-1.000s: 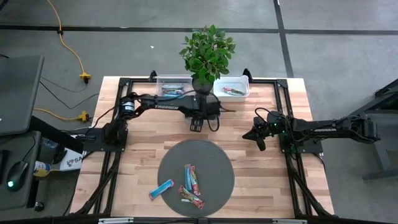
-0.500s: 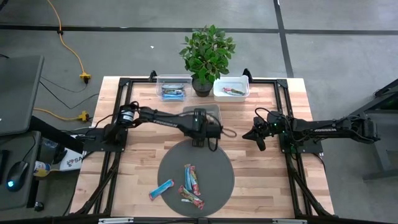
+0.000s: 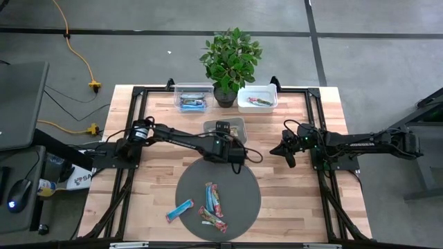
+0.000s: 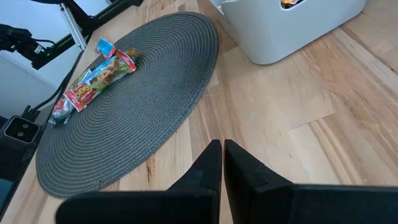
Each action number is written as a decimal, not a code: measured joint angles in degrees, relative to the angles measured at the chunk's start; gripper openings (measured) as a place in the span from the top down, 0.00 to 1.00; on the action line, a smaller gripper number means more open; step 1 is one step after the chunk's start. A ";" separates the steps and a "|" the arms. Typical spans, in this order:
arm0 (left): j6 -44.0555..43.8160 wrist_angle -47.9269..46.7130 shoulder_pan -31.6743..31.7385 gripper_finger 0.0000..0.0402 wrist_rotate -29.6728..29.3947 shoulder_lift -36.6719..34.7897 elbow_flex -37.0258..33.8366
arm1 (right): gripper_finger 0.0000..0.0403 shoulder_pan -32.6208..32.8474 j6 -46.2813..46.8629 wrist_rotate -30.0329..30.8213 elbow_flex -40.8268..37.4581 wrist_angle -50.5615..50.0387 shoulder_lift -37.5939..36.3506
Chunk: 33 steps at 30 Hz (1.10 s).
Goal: Pick and place Granola Bars by type
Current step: Put the orange granola bar into the gray bin
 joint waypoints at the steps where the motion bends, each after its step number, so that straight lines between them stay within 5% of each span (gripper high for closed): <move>1: -0.05 -0.03 -0.02 0.41 -0.01 0.00 0.00 | 1.00 0.01 0.00 0.00 0.01 0.01 0.00; 10: -6.33 -7.81 -0.44 0.41 1.30 -0.72 10.07 | 1.00 0.00 0.00 0.00 0.00 0.00 -0.02; 21: -24.68 -16.55 -1.17 0.41 32.04 -0.76 33.26 | 1.00 0.00 0.00 0.00 0.01 0.00 -0.01; 25: -31.12 -14.08 -2.98 0.41 38.79 -3.02 33.27 | 1.00 0.00 0.00 0.00 0.02 0.00 0.00; 33: -44.38 -16.58 -11.01 0.41 35.97 -4.48 33.37 | 1.00 0.01 0.00 0.00 0.02 0.04 0.00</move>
